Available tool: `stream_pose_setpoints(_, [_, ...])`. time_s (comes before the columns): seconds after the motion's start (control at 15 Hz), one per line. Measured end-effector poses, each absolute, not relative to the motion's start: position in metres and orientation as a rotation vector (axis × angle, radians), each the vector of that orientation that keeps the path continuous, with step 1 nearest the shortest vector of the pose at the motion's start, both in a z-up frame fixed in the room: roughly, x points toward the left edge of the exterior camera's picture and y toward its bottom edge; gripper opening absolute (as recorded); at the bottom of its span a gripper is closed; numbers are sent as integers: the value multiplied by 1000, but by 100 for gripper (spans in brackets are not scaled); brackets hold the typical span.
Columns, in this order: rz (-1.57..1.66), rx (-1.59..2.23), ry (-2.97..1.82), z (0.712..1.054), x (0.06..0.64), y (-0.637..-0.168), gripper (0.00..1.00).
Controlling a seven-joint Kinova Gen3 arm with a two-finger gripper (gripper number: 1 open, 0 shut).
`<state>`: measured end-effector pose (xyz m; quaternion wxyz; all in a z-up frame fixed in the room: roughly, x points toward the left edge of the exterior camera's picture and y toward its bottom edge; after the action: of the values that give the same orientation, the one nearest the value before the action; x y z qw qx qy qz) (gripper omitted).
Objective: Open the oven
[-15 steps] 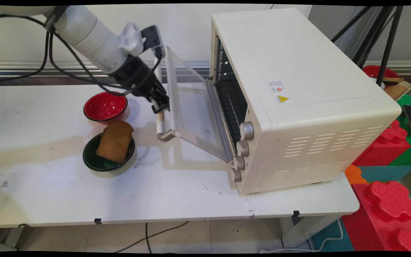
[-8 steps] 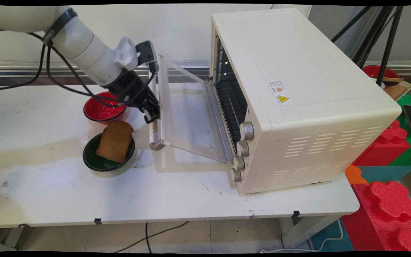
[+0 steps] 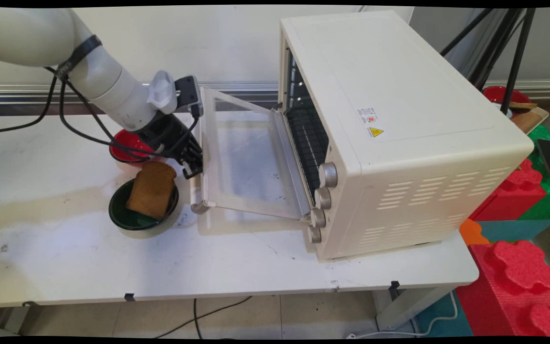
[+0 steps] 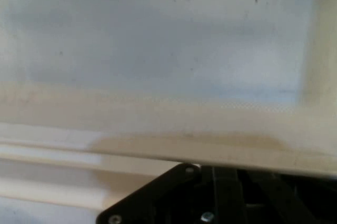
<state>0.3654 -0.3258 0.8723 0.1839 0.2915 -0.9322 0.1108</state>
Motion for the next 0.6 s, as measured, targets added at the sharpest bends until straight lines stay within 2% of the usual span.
stream_pose_setpoints(0.6, [295,835,-2663,843,375,-325,0])
